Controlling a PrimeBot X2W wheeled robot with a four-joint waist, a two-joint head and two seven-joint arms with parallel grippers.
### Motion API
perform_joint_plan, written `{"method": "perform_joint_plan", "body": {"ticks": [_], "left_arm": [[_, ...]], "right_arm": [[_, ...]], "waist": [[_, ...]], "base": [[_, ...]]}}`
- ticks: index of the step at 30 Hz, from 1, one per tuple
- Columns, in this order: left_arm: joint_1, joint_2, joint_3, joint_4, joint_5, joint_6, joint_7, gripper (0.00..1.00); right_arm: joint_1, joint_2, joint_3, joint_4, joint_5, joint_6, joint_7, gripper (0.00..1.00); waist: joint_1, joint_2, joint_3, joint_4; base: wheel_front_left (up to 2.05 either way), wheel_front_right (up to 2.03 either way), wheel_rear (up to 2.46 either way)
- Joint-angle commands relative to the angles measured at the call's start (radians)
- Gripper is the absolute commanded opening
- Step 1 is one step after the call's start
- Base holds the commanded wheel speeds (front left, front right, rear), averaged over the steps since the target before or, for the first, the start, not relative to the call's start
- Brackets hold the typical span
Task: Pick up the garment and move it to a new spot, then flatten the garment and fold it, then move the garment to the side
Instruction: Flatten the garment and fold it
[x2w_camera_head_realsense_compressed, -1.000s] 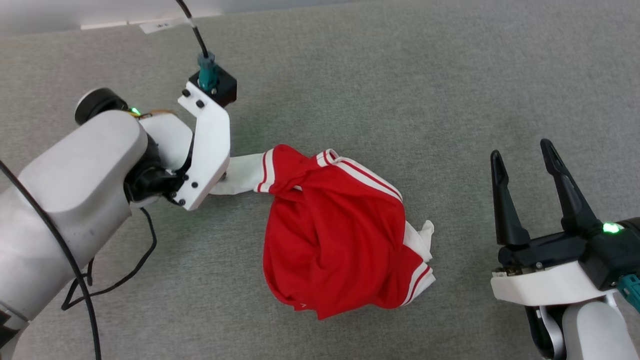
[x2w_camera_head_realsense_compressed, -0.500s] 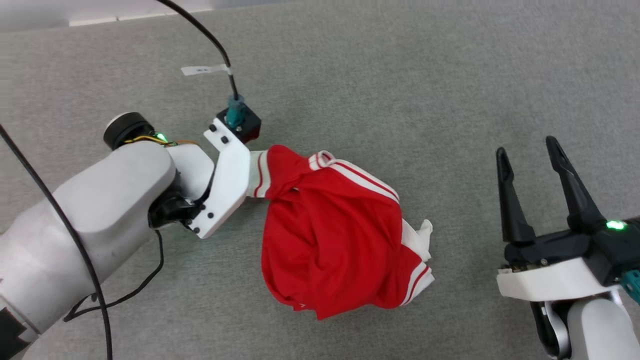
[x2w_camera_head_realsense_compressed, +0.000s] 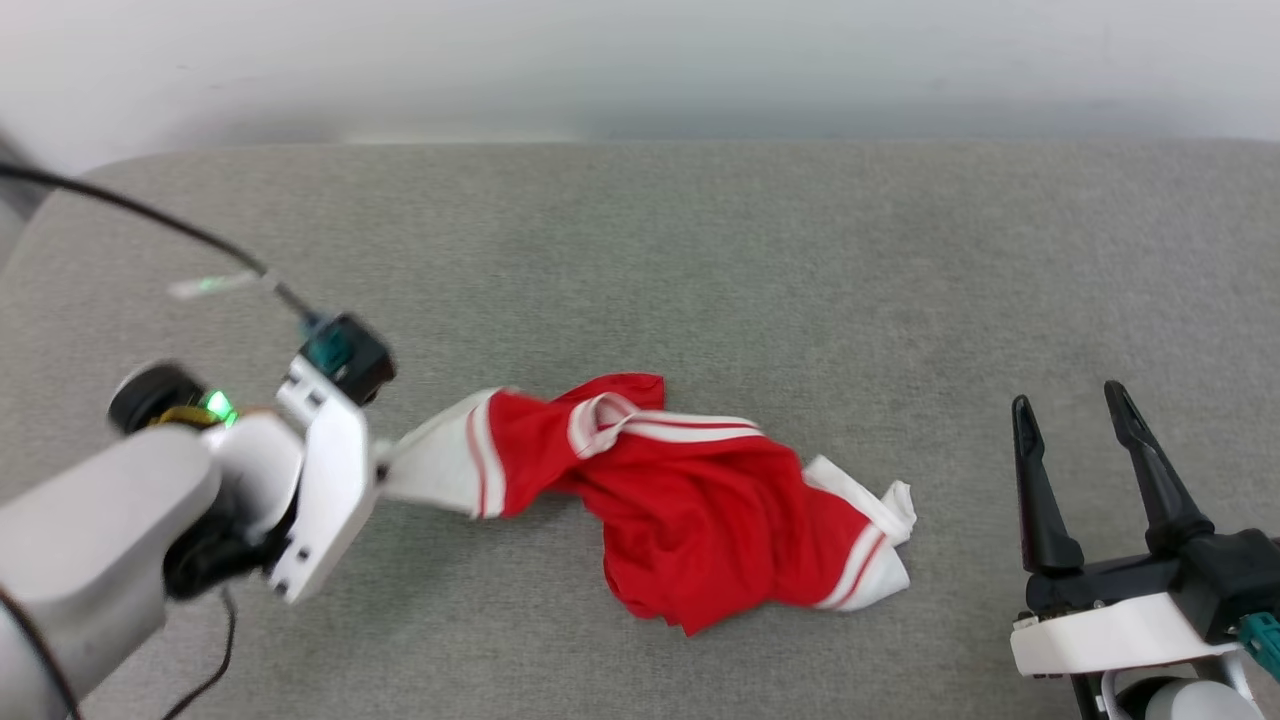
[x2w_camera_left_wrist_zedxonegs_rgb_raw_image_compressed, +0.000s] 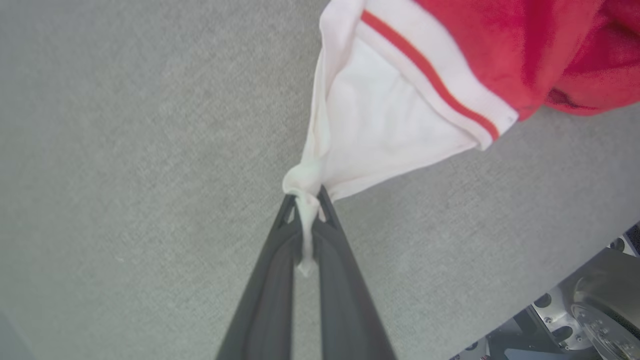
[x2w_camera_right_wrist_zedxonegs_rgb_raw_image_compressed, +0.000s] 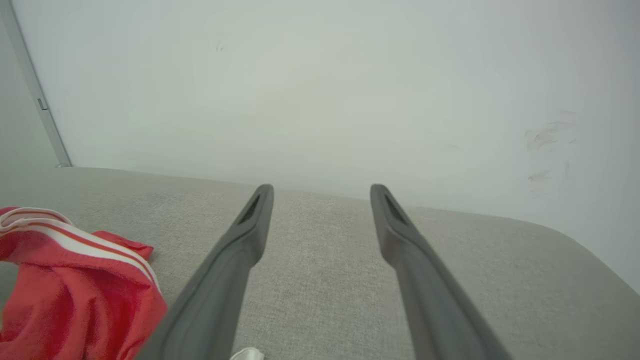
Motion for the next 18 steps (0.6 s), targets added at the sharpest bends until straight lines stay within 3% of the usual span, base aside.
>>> {"method": "perform_joint_plan", "body": {"ticks": [1,6,13,14,18], "left_arm": [[0.071,0.028,-0.001,0.011,-0.025,0.007,-0.027,0.0],[0.226,0.053,0.0,0.061,-0.077,0.036,-0.082,0.0],[0.365,0.017,-0.003,0.172,-0.124,0.054,-0.131,0.0],[0.359,-0.005,0.023,0.2,-0.117,0.068,-0.207,1.0],[0.332,0.013,0.072,0.178,-0.053,0.116,-0.385,1.0]], "right_arm": [[0.016,0.001,-0.002,-0.001,-0.002,-0.001,-0.002,1.0],[0.033,-0.002,0.003,0.001,-0.008,-0.001,-0.002,1.0],[0.045,-0.013,0.013,0.016,-0.014,-0.001,-0.002,1.0],[0.044,-0.022,0.009,0.025,-0.014,-0.001,-0.002,1.0],[0.003,-0.05,0.008,0.025,-0.018,-0.001,-0.002,1.0]], "waist": [[0.0,0.0,-0.037,0.038],[0.0,0.0,-0.041,0.042],[0.0,0.0,-0.045,0.027],[0.0,0.0,-0.063,0.029],[0.0,0.0,-0.09,0.029]], "base": [[0.0,0.0,0.0],[0.0,0.0,0.0],[0.0,0.0,0.0],[0.0,0.0,0.0],[0.0,0.0,0.0]]}}
